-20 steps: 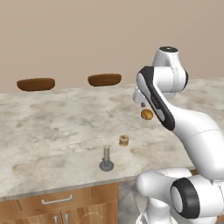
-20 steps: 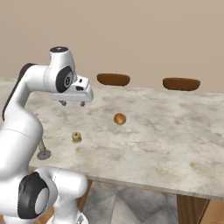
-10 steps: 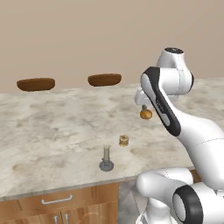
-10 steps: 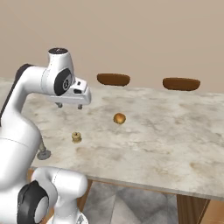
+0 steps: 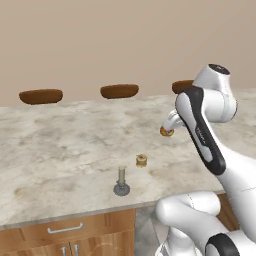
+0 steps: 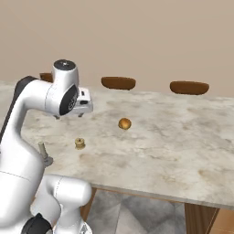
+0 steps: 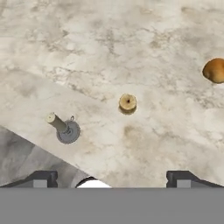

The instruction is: Pick the candle and candle from the dining table and place them in the open cabinet. Close the cabinet after placing the objects.

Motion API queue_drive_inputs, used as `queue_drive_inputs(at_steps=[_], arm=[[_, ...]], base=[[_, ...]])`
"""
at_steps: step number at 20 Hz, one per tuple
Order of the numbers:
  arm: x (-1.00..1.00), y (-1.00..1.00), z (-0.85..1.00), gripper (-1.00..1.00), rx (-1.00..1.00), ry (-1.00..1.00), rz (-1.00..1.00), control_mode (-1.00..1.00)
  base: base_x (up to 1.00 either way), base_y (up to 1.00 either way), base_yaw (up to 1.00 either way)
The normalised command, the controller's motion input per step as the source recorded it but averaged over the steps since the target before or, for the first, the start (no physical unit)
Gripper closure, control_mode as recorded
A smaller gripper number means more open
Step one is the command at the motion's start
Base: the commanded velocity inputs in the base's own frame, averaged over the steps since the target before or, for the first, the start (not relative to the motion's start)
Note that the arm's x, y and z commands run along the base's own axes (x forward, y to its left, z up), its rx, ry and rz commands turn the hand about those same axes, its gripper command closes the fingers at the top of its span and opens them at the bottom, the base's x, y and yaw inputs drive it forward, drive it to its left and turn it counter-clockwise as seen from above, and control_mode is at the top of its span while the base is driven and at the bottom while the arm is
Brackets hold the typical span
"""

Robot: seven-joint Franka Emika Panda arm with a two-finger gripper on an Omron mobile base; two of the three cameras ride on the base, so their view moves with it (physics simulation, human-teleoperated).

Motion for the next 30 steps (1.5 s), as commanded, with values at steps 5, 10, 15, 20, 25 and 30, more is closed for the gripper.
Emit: queue_drive_inputs(at_steps=[5, 10, 15, 20, 25, 30], arm=[[-0.17, 0.01, -0.17, -1.00, 0.03, -0.12, 0.39, -1.00], [0.09, 0.01, -0.19, -1.00, 0.04, -0.05, 0.21, -1.00], [0.00, 0.01, -0.15, -1.00, 0.00, -0.09, 0.22, -1.00], [0.01, 0.07, -0.13, -1.00, 0.00, -0.03, 0.39, -1.00], [0.10, 0.08, -0.19, -1.00, 0.01, 0.00, 0.37, -1.00], [0.05, 0.19, -0.27, -1.00, 0.10, 0.04, 0.29, -1.00]], base=[[0.00, 0.00, 0.00], [0.00, 0.00, 0.00], [0.00, 0.00, 0.00], [0.00, 0.00, 0.00], [0.00, 0.00, 0.00], [0.00, 0.00, 0.00]])
